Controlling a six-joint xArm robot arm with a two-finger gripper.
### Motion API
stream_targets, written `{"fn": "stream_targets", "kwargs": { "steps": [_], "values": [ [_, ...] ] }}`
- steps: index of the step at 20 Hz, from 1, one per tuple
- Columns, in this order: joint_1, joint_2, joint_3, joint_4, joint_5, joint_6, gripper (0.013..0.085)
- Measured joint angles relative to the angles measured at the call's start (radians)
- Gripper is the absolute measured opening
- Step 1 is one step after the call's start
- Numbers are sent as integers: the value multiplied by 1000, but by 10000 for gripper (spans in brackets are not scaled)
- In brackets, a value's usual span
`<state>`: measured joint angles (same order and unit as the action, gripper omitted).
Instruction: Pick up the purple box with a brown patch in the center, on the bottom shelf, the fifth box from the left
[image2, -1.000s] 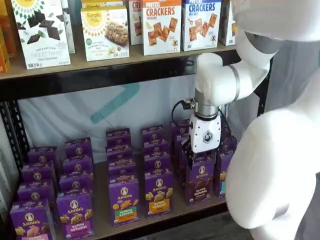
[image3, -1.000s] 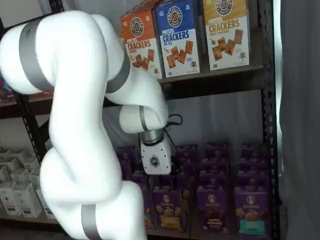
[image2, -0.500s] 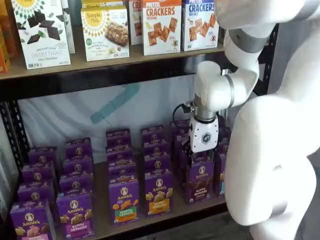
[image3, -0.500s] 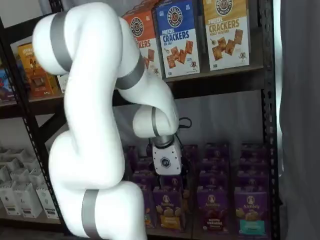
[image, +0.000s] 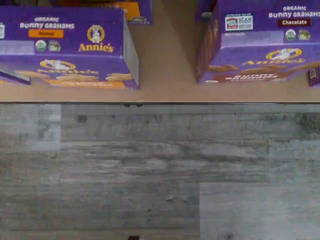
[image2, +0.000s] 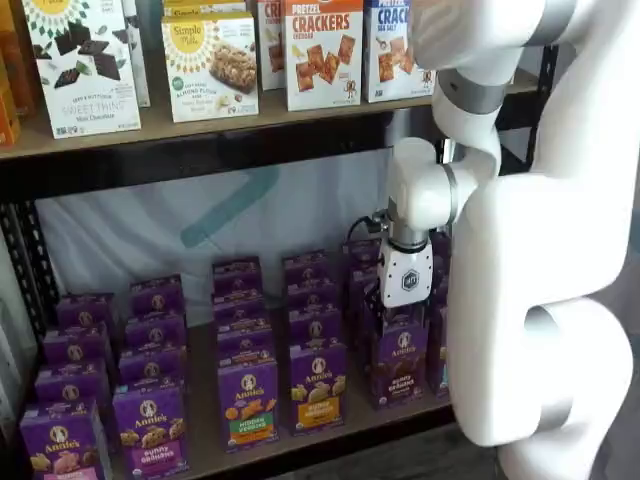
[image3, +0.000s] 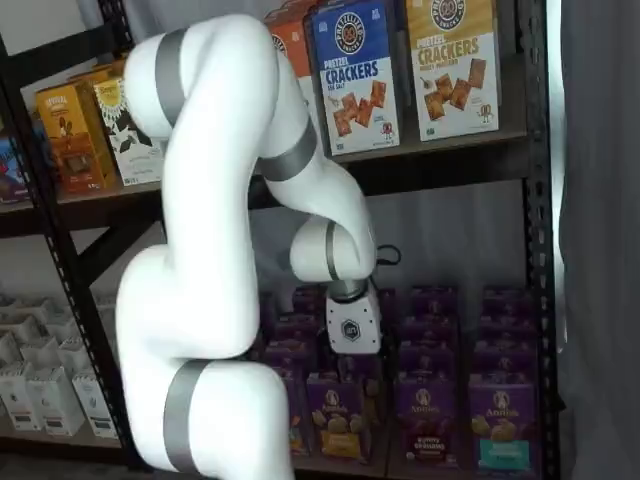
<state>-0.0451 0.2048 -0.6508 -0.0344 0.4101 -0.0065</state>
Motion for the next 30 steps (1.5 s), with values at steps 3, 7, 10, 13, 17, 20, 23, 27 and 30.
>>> {"fn": "stream_targets", "kwargs": {
  "steps": [3,7,10,13,17,20,23,27,30],
  "values": [
    [-7,67,-48,-4,-15,-4,850],
    [-15,140,-104,-26,-32,8,850],
    [-22,201,-153,-37,-43,11,850],
    [-29,244,-190,-68,-50,34,850],
    [-36,304,-246,-87,-56,45,850],
    [-42,345,-286,-85,-67,38,850],
    [-52,379,-323,-93,-80,35,850],
    [-69,439,-400,-99,-75,24,850],
    [-75,479,-452,-96,-63,14,850]
  ]
}}
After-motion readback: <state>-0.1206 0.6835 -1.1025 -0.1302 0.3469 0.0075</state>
